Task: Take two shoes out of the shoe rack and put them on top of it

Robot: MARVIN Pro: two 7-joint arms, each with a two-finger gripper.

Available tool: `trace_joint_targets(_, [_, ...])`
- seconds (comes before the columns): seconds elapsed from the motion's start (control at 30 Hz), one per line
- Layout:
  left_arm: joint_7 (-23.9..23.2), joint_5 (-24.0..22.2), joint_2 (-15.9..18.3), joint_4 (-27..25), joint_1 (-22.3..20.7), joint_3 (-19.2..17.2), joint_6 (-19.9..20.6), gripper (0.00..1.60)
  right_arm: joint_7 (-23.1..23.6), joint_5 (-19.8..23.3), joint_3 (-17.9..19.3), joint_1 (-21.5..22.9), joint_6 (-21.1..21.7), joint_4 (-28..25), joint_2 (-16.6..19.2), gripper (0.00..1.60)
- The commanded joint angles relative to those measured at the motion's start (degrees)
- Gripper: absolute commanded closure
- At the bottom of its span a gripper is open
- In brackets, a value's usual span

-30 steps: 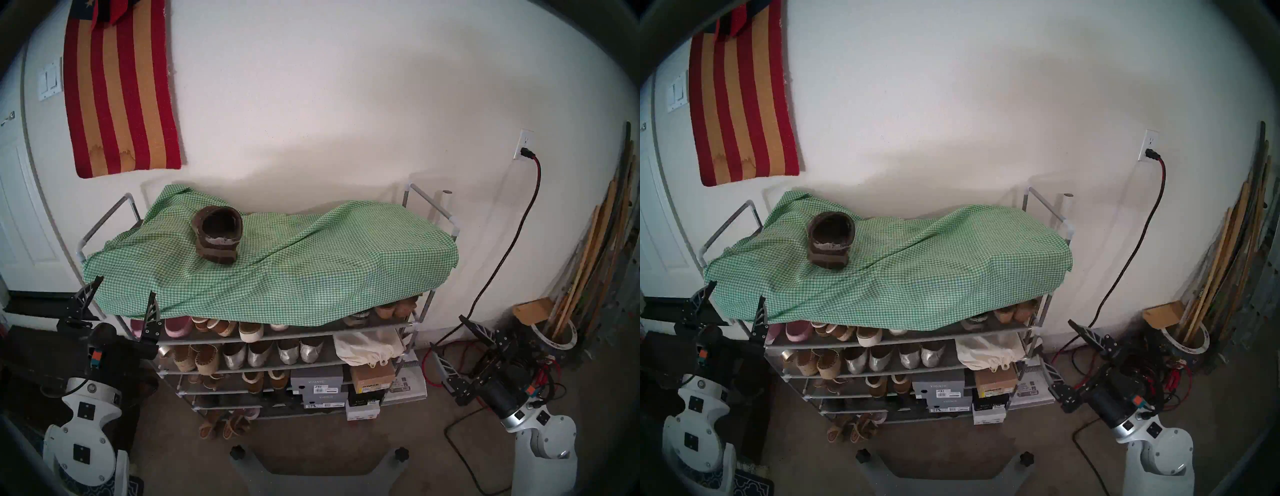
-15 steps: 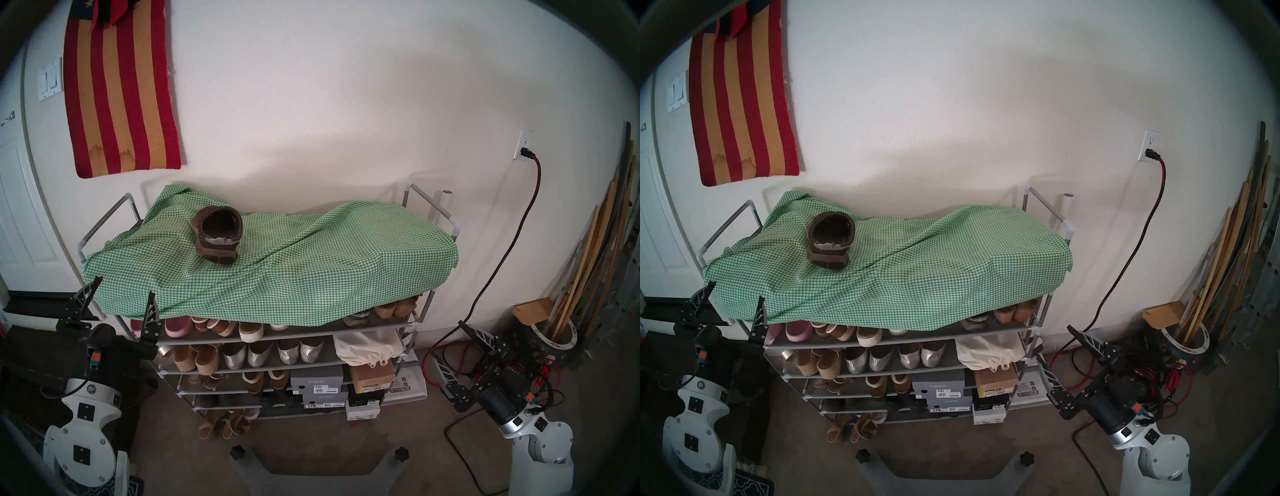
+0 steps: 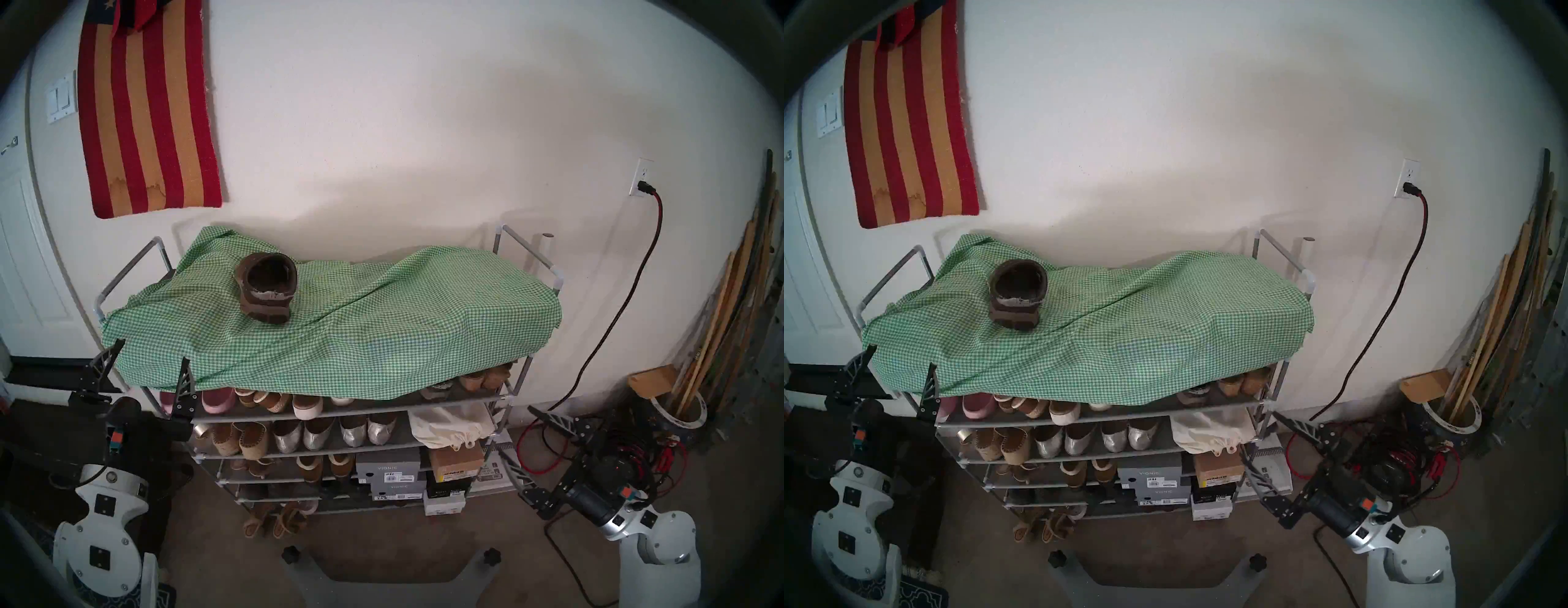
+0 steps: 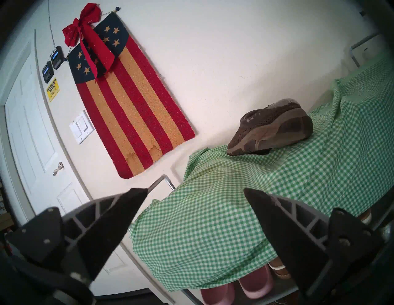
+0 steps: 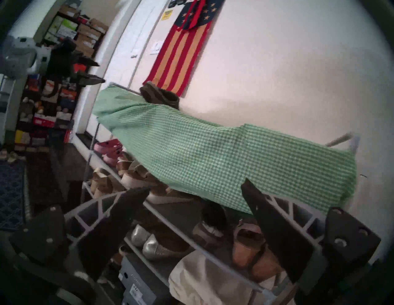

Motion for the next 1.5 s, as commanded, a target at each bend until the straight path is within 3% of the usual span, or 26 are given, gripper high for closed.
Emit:
trace_joint_targets(0.0, [-0.22,0.01,0.11,-0.51,0.3,-0.13,0.01,0.0,2.85,-4.55,-3.73,-0.05,-2.14,0.11,1.46,0.0])
trace_joint_targets(0.37, [-0.34,0.0,0.03,-0.51,0.28,-0.17,-0.01,0.0,1.58,-16.92,-6.56,5.06,-6.87,3.93,0.66,0.0])
trace_joint_targets(0.73, [-0.43,0.01,-0.05,-0.51,0.24,-0.19,-0.04,0.0,-2.06,-28.11,-8.33,11.35,-7.08,7.58,-1.11,0.0])
trace_joint_targets(1.47, [-0.61,0.04,-0.2,-0.51,0.2,-0.25,-0.07,0.0,-4.75,-34.91,-10.14,20.19,-4.54,12.68,-1.99,0.0])
